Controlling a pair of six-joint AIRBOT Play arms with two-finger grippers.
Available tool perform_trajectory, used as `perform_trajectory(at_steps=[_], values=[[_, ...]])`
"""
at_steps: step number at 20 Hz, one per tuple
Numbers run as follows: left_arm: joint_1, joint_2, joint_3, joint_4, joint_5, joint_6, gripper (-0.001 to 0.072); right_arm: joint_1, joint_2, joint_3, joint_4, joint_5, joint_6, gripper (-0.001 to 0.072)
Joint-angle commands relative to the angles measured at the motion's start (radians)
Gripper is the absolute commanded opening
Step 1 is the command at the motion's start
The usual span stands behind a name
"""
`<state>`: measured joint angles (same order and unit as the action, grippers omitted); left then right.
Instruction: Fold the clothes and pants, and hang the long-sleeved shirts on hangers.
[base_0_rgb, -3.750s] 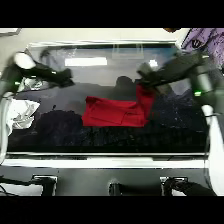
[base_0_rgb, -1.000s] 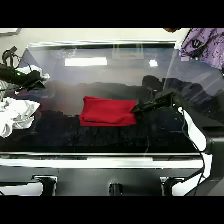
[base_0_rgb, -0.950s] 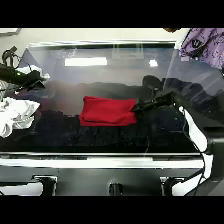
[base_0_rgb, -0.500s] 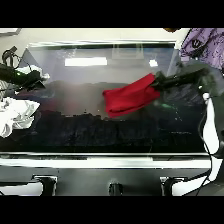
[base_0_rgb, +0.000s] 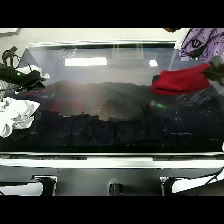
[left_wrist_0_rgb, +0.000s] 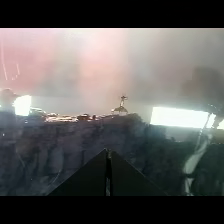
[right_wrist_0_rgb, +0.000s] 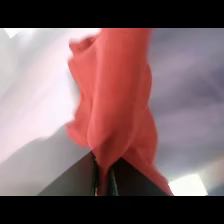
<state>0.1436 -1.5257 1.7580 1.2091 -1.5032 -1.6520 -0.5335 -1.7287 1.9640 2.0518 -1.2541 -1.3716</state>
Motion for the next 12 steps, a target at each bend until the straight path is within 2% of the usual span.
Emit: perform_trajectory(at_steps=[1,3,5,12], values=[[0.0,0.0,0.0,0.0,0.0,0.006,0.0019,-0.149,0.001,0.01,-0.177,-0.077,0.021,0.0032],[0.0,0.0,0.0,0.0,0.0,0.006,0.0019,-0.224,0.019,-0.039,-0.249,-0.12,0.016,0.0031],[0.0,0.0,0.0,0.0,0.0,0.006,0.0019,-0.294,0.062,-0.146,-0.258,-0.118,0.011,0.0031],[0.0,0.0,0.0,0.0,0.0,0.006,0.0019,-0.435,0.352,-0.784,-0.341,0.017,0.024,0.0031]])
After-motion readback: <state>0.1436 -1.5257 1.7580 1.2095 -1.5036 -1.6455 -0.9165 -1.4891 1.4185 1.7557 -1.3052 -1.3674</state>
